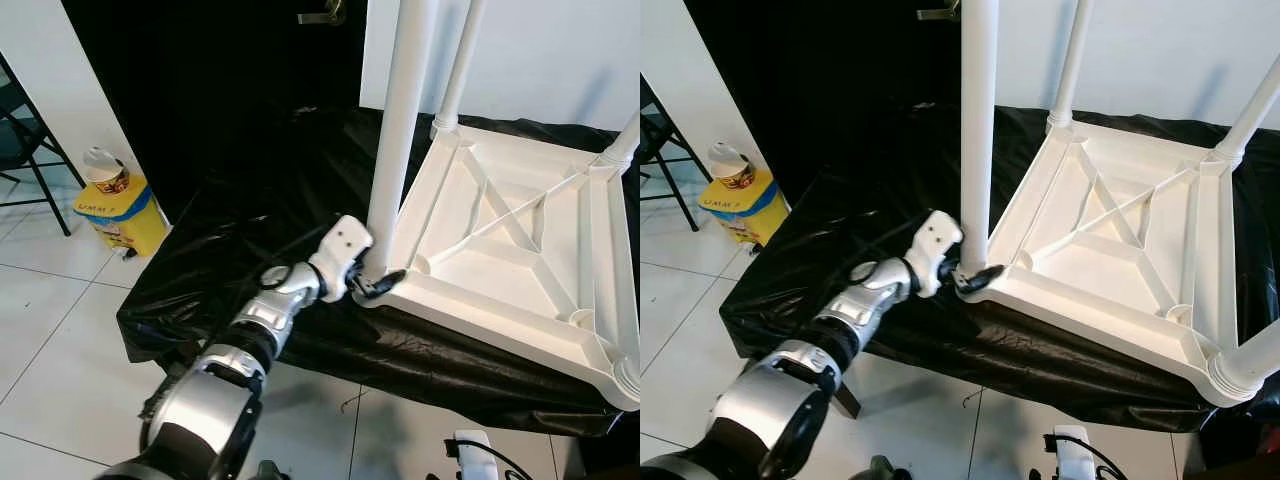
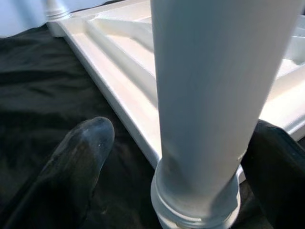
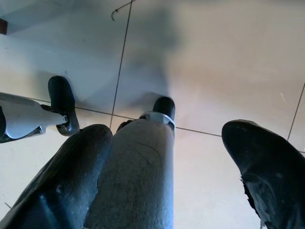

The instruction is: Building children table

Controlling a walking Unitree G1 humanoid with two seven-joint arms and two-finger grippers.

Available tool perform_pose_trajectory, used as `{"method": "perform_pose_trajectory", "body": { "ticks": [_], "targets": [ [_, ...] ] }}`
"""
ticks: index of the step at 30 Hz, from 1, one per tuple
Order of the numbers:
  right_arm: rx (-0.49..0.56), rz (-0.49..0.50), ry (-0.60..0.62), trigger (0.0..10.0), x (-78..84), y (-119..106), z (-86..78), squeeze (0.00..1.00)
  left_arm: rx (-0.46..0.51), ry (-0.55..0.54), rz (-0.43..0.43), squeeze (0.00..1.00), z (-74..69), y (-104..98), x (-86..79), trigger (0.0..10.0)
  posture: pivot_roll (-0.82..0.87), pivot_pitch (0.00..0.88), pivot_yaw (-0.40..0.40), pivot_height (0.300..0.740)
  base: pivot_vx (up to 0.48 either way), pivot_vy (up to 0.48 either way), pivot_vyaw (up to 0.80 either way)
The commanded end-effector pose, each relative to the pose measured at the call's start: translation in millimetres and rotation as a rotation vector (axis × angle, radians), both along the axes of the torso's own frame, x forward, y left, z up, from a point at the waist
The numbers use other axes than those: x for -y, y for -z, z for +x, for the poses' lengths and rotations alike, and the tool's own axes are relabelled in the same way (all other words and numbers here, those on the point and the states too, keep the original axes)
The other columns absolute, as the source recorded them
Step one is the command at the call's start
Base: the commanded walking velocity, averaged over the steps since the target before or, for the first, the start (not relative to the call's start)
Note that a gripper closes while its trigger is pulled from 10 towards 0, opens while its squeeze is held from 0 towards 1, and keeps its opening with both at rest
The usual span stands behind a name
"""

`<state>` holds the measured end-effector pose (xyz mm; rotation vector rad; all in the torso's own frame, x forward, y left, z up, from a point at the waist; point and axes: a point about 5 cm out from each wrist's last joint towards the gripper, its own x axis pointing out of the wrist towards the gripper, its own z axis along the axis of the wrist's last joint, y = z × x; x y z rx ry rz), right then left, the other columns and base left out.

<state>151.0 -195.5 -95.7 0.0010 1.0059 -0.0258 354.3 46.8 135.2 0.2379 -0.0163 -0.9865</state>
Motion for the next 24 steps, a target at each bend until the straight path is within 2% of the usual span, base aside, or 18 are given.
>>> {"method": "perform_pose_trajectory", "body": {
  "ticks": [1, 2, 3, 6, 10, 12, 13, 16, 17, 20, 23, 24],
  "targets": [
    [-0.026, 0.009, 0.01, 10.0, -2.2, 3.3, -7.2, 0.14, 0.03, -0.221, -0.032, 0.0, 6.3, 2.7, -15.1, 10.0, 0.02, 0.019, -0.002, 0.74, 0.0, 0.0, 0.0],
    [-0.028, 0.009, 0.009, 10.0, -2.0, 3.5, -7.9, 0.14, 0.036, -0.235, -0.053, 0.0, 5.2, 2.5, -25.5, 10.0, 0.03, 0.023, -0.008, 0.74, 0.0, 0.0, 0.0],
    [-0.028, 0.009, 0.009, 10.0, -2.0, 3.5, -7.9, 0.14, 0.036, -0.235, -0.053, 0.0, 5.2, 2.5, -25.5, 10.0, 0.03, 0.023, -0.008, 0.74, 0.0, 0.0, 0.0],
    [-0.032, 0.008, -0.002, 10.0, -1.9, 3.8, -8.8, 0.14, 0.056, -0.227, -0.078, 0.0, -2.3, 0.6, -40.3, 10.0, 0.04, 0.026, -0.016, 0.74, 0.0, 0.0, 0.0],
    [-0.033, 0.008, -0.006, 10.0, -1.7, 3.8, -9.0, 0.14, 0.066, -0.21, -0.082, 0.0, -6.7, -0.7, -42.6, 10.0, 0.04, 0.026, -0.017, 0.74, 0.0, 0.0, 0.0],
    [-0.035, 0.007, -0.016, 10.0, -1.7, 3.8, -8.9, 0.14, 0.088, -0.116, -0.088, 0.0, -20.1, -5.2, -38.3, 10.0, 0.05, 0.031, -0.026, 0.74, 0.0, 0.0, 0.0],
    [-0.035, 0.007, -0.016, 10.0, -1.7, 3.8, -8.9, 0.14, 0.088, -0.116, -0.088, 0.0, -20.1, -5.2, -38.3, 10.0, 0.05, 0.031, -0.026, 0.74, 0.0, 0.0, 0.0],
    [-0.037, 0.005, -0.025, 10.0, -1.9, 3.6, -8.4, 0.14, 0.096, 0.057, -0.101, 0.0, -40.8, -12.8, -24.7, 10.0, 0.06, 0.03, -0.029, 0.74, 0.0, 0.0, 0.0],
    [-0.037, 0.005, -0.025, 10.0, -1.9, 3.6, -8.4, 0.14, 0.096, 0.057, -0.101, 0.0, -40.8, -12.8, -24.7, 10.0, 0.06, 0.03, -0.029, 0.74, 0.0, 0.0, 0.0],
    [-0.037, 0.005, -0.028, 10.0, -2.3, 3.5, -7.9, 0.14, 0.074, 0.187, -0.092, 0.0, -55.2, -17.2, -14.7, 10.0, 0.05, 0.029, -0.027, 0.74, 0.0, 0.0, 0.0],
    [-0.037, 0.005, -0.029, 10.0, -2.4, 3.5, -7.9, 0.14, 0.07, 0.207, -0.088, 0.0, -57.5, -17.7, -13.4, 10.0, 0.05, 0.029, -0.027, 0.74, 0.0, 0.0, 0.0],
    [-0.036, 0.007, -0.023, 10.0, -2.7, 3.6, -7.9, 0.14, 0.027, 0.305, -0.056, 0.0, -69.8, -17.1, -9.1, 10.0, 0.05, 0.026, -0.02, 0.74, 0.0, 0.0, 0.0]
  ]
}}
